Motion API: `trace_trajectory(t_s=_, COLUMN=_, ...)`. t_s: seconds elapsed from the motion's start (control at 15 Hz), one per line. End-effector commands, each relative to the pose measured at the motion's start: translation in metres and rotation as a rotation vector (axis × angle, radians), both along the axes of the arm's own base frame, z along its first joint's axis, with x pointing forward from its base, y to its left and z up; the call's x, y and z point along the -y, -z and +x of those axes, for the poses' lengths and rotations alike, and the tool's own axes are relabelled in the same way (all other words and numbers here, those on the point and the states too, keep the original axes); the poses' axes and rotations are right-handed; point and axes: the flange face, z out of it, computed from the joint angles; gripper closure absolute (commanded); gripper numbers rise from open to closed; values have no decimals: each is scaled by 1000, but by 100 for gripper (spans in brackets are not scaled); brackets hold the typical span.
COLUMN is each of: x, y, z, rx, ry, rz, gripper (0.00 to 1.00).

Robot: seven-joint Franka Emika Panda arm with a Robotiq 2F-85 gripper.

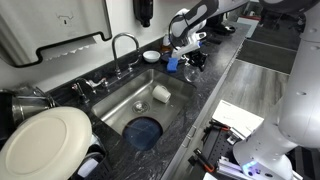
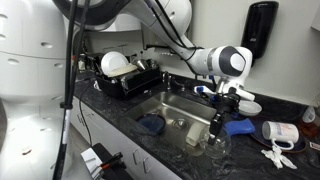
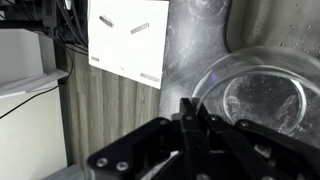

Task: Pick the glass bowl in the sink and put it on the counter

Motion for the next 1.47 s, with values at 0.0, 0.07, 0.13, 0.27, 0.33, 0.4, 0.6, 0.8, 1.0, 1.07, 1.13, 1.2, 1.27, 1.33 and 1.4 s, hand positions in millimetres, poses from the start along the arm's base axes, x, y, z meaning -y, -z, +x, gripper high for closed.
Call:
trace_trajectory(t_s=0.0, x=13, y=13, z=6, rx=58, ry=81, rz=-12, gripper=99)
trace_trajectory(t_s=0.07, x=15, y=14, z=6, rx=77, ry=103, rz=-22, gripper=99)
trace_trajectory(t_s=0.13, x=17, y=12, z=5, rx=93, ry=127, rz=-32, gripper=99)
trace_trajectory(t_s=0.27, x=23, y=7, z=3, rx=116, ry=167, rz=-56, gripper=99)
trace_trajectory(t_s=0.33, x=26, y=7, z=2, rx=125, ry=185, rz=-69, gripper=99)
trace_trajectory(t_s=0.4, x=29, y=8, z=0, rx=130, ry=202, rz=-80, gripper=99)
trace_trajectory(t_s=0.6, x=35, y=9, z=-3, rx=149, ry=229, rz=-76, gripper=70)
trace_trajectory(t_s=0.8, x=38, y=6, z=-5, rx=178, ry=248, rz=-67, gripper=56)
trace_trajectory(t_s=1.0, x=40, y=3, z=-5, rx=219, ry=261, rz=-45, gripper=36)
trace_trajectory(t_s=1.07, x=40, y=1, z=-6, rx=229, ry=264, rz=-42, gripper=28)
trace_trajectory(t_s=1.13, x=41, y=-2, z=-7, rx=236, ry=267, rz=-38, gripper=22)
trace_trajectory(t_s=1.2, x=41, y=-5, z=-8, rx=241, ry=267, rz=-40, gripper=16)
trace_trajectory(t_s=1.27, x=41, y=-10, z=-8, rx=244, ry=266, rz=-46, gripper=8)
trace_trajectory(t_s=1.33, x=40, y=-15, z=-9, rx=250, ry=264, rz=-49, gripper=2)
trace_trajectory(t_s=1.4, x=40, y=-22, z=-10, rx=255, ry=262, rz=-53, gripper=0)
